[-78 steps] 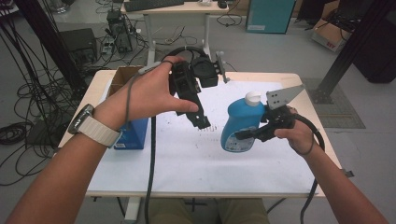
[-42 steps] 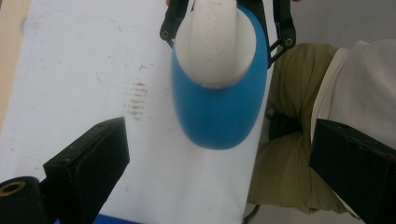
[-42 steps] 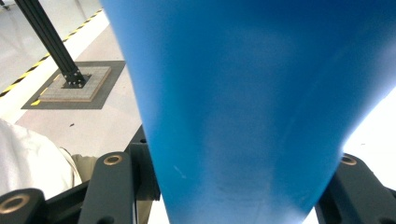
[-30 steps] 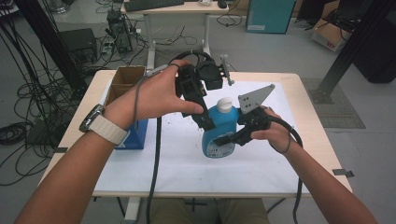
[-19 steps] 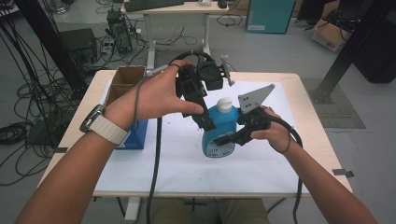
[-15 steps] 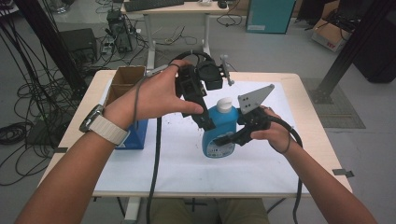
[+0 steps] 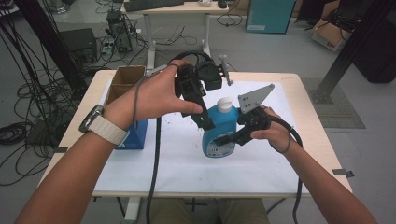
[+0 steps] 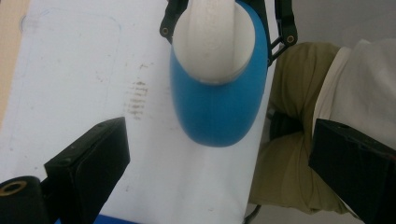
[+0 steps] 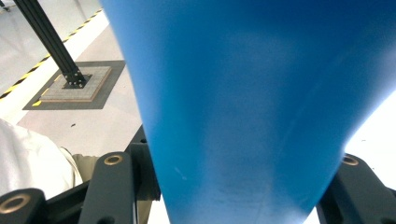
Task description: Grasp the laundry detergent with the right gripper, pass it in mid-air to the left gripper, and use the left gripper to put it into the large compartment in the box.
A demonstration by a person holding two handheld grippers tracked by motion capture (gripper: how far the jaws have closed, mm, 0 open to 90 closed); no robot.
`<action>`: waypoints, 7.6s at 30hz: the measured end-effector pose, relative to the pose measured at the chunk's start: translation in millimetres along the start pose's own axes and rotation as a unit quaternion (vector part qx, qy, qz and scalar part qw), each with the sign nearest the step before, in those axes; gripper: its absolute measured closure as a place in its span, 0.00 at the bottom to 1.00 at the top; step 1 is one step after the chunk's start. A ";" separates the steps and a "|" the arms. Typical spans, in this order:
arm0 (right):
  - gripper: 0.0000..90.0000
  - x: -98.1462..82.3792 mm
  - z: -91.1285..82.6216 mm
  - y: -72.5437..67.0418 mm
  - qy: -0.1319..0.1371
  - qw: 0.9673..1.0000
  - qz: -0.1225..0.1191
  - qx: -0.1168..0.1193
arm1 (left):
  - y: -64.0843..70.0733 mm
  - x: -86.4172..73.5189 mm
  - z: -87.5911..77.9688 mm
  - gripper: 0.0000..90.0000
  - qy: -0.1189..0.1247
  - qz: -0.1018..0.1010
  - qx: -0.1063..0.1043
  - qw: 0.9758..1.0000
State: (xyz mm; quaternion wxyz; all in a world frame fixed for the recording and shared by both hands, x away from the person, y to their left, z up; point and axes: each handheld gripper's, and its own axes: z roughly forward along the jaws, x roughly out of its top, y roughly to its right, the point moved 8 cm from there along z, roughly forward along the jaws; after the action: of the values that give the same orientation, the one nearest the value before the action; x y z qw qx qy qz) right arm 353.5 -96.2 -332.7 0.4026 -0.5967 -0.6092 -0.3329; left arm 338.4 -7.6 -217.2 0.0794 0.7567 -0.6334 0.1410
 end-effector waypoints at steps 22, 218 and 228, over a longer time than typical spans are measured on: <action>0.48 -0.7 0.7 0.9 -0.003 1.000 0.000 -0.002 | -0.1 -0.9 -1.2 0.07 -0.001 -0.003 -0.001 1.000; 0.48 5.3 5.0 -6.4 -0.030 0.999 0.004 0.009 | 6.0 18.2 37.9 0.11 0.008 -0.010 -0.033 0.999; 0.48 2.7 2.7 -7.9 -0.029 1.000 0.005 0.009 | 5.9 21.3 43.6 0.20 0.007 -0.003 -0.044 0.999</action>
State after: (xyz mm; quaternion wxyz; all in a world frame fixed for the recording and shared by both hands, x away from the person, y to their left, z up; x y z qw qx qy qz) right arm 345.5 -93.1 -330.9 0.3912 -0.6054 -0.6209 -0.3082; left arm 340.9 -41.7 -252.2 0.1173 0.7533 -0.6361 0.1186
